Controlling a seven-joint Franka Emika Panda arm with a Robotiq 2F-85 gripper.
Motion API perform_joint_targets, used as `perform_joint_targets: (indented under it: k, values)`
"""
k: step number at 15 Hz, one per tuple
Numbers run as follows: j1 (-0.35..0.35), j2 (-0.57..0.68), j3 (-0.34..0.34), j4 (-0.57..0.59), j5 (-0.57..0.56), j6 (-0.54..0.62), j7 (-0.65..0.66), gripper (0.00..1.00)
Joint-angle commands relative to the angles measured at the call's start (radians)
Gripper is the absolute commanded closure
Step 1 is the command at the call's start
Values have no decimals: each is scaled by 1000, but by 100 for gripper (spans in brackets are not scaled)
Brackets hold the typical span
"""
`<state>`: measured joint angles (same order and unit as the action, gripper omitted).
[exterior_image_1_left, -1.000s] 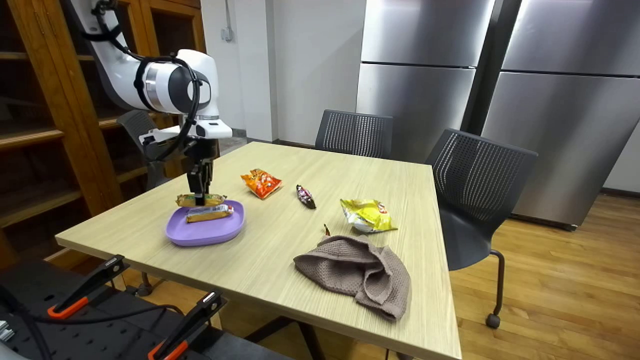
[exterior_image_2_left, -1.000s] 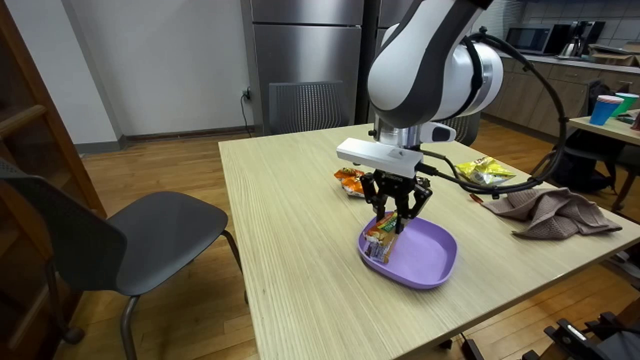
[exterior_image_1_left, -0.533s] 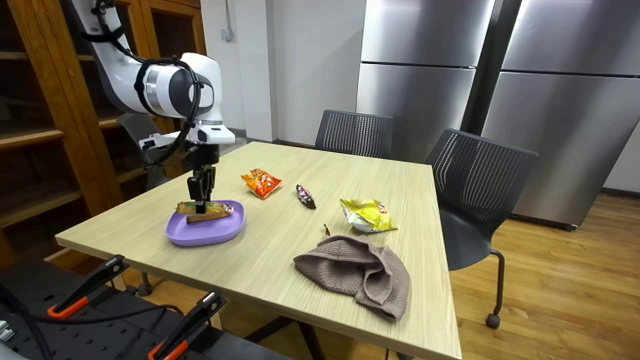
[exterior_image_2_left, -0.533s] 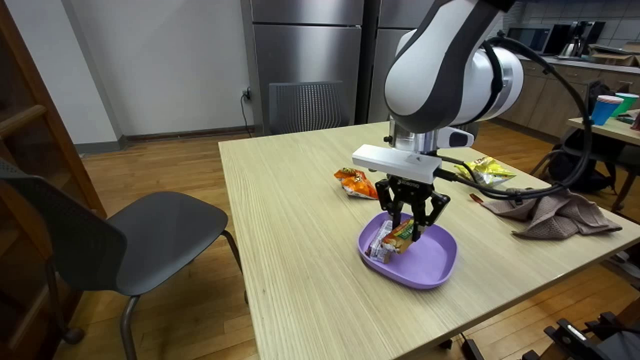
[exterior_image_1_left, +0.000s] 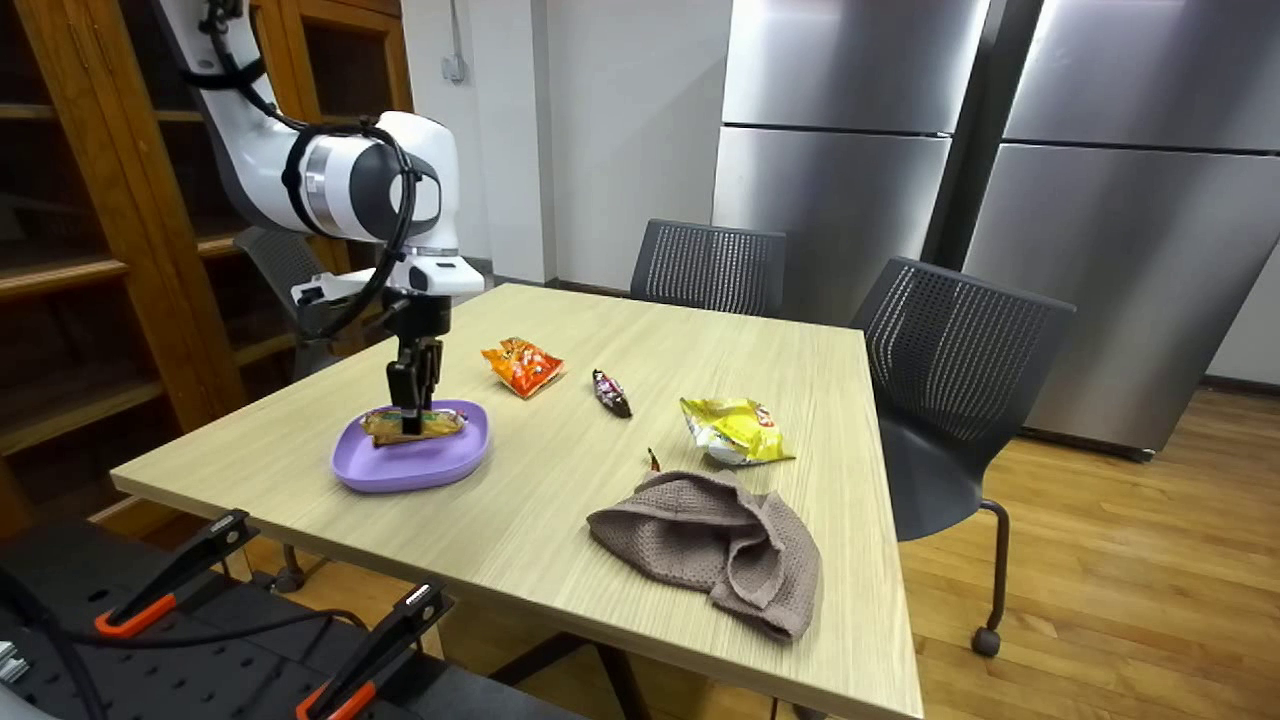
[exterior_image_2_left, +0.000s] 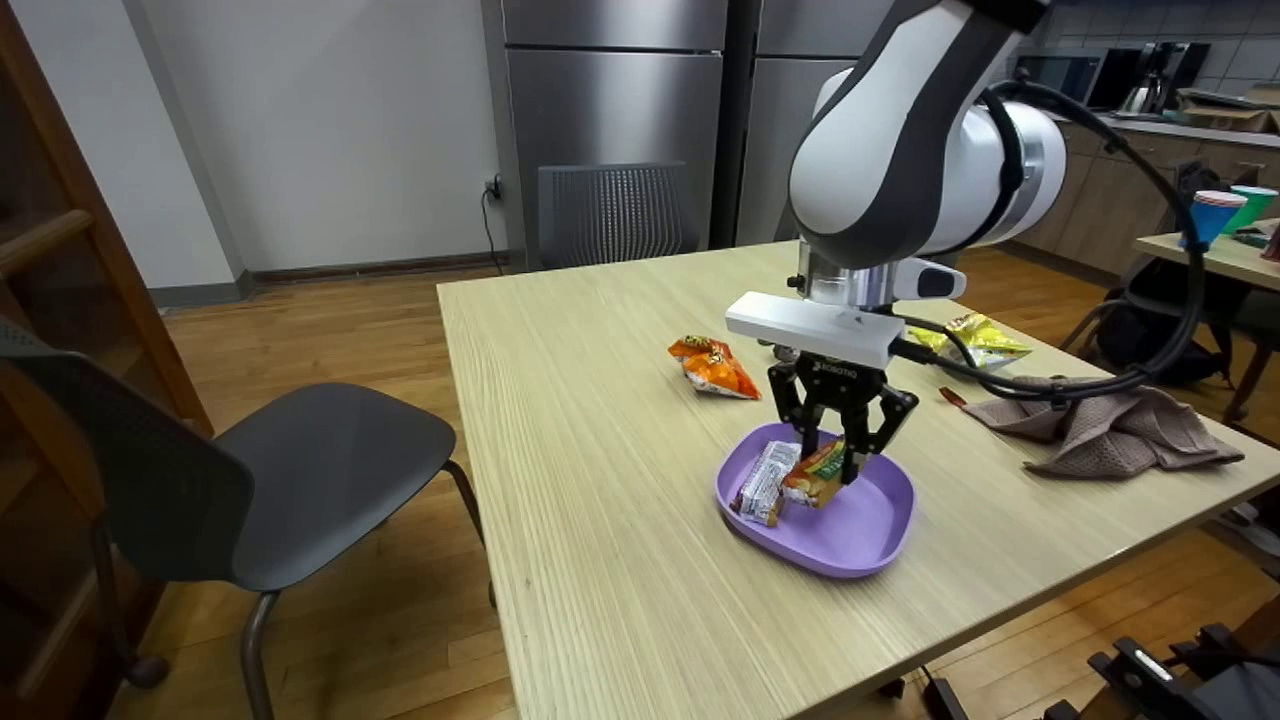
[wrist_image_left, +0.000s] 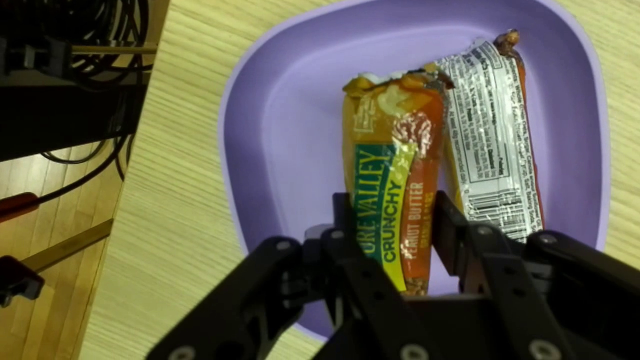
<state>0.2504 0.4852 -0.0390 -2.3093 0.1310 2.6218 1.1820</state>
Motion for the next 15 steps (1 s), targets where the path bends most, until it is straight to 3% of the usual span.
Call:
perform_joint_targets:
  k: [1, 15]
  values:
    - [-41, -2, 38, -4, 25, 12, -66, 84]
    - [-43, 60, 62, 55, 40, 28, -165, 84]
